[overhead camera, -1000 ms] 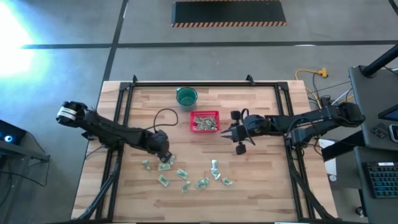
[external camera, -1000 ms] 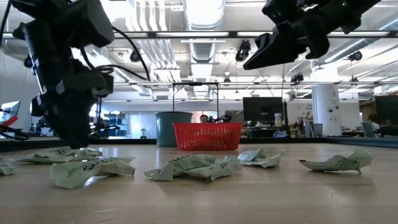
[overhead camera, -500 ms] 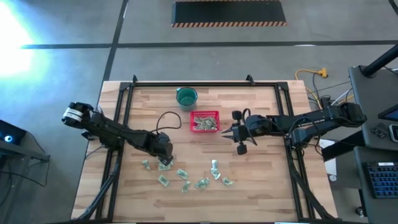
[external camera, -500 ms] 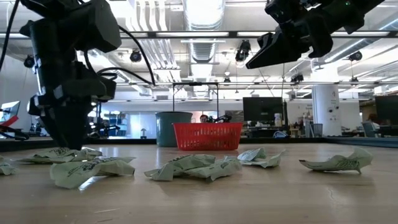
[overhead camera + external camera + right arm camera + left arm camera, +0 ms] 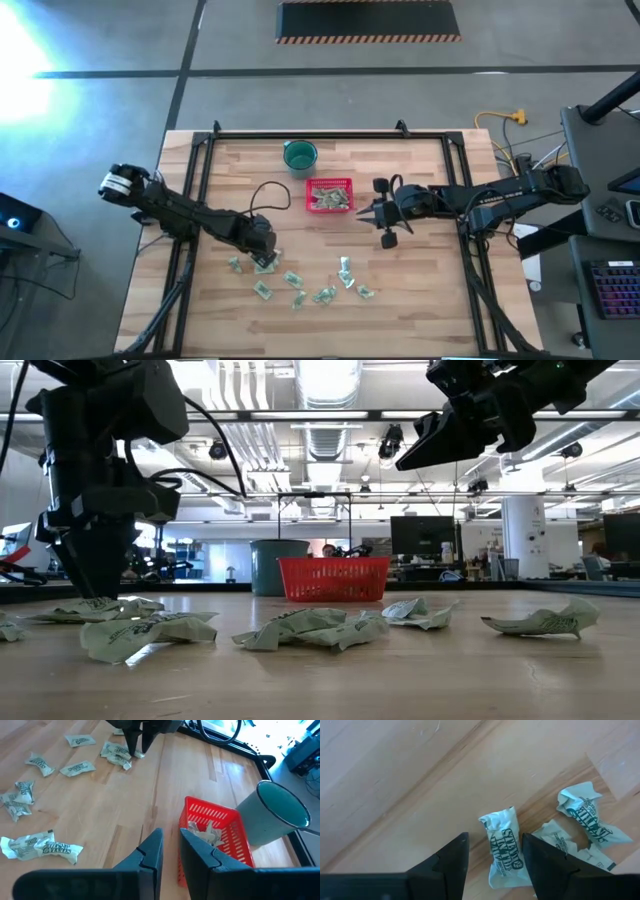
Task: Pick and place items into bin
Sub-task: Put the light green stevia packet into the red bin
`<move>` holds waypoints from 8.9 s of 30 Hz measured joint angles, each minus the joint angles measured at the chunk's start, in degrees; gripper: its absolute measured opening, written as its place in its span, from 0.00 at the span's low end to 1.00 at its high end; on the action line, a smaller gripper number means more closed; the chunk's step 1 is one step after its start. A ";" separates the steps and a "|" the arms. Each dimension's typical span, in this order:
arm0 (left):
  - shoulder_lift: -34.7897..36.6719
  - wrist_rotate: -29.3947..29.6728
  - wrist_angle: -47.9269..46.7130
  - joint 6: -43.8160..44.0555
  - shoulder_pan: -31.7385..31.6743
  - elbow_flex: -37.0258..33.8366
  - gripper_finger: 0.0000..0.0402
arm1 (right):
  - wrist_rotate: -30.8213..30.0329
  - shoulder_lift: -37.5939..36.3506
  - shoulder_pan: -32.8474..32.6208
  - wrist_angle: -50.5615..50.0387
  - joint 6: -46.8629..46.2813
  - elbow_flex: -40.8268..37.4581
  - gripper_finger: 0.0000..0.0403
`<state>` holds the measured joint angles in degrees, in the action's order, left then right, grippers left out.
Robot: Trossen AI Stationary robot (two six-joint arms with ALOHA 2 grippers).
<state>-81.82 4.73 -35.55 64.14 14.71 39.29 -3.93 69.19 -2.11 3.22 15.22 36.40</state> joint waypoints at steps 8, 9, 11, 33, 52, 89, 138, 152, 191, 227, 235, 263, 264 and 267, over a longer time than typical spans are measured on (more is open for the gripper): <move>0.00 0.02 0.00 -0.78 0.08 0.00 0.26 | -0.02 -0.02 0.00 0.02 -0.07 0.00 0.13; 0.00 0.03 0.00 -1.36 0.08 0.00 0.23 | -0.02 -0.02 0.00 0.02 -0.07 0.00 0.13; 0.00 0.13 0.05 -1.85 0.08 0.02 0.18 | -0.02 -0.02 0.00 0.02 -0.22 0.00 0.13; 0.22 21.56 1.90 -26.44 -1.02 10.47 0.01 | -0.10 -0.02 0.00 0.11 0.34 0.25 0.13; -5.71 19.50 35.36 -59.04 -18.70 12.80 0.01 | -0.14 -0.02 0.00 0.12 1.95 0.76 0.13; -12.82 14.38 31.45 -56.95 -21.71 16.95 0.41 | -0.24 -0.02 0.00 0.03 2.82 0.70 0.13; 13.29 12.97 22.82 -54.82 -0.32 -0.06 0.41 | 17.56 16.78 -3.59 8.98 -3.04 1.69 0.13; 23.71 13.73 23.13 -50.76 0.14 -6.56 0.41 | 17.96 29.23 -6.71 -5.84 -7.36 14.51 0.22; 21.90 13.94 26.04 -50.81 0.41 -6.78 0.41 | 12.54 35.54 -7.50 -7.63 -7.15 16.81 0.30; 21.88 13.96 26.06 -50.82 0.41 -6.86 0.41 | -15.66 23.01 -7.13 -5.85 1.23 16.73 0.02; 21.88 13.94 26.17 -50.80 0.41 -6.84 0.41 | -27.21 21.59 -2.28 -0.52 2.68 16.74 0.02; 20.83 6.40 25.40 -45.24 0.74 -7.51 0.41 | -14.84 24.09 5.59 -1.17 -6.10 16.74 0.33; 20.23 5.85 25.47 -44.83 0.98 -7.52 0.41 | -14.81 24.09 5.34 -1.28 -6.06 16.74 0.32; 17.90 4.29 25.41 -43.48 1.76 -7.54 0.41 | -13.59 24.08 5.11 -1.37 -4.22 16.73 0.31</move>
<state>-63.92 9.02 -10.15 20.66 16.46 31.75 -17.51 93.27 3.01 1.85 11.01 53.13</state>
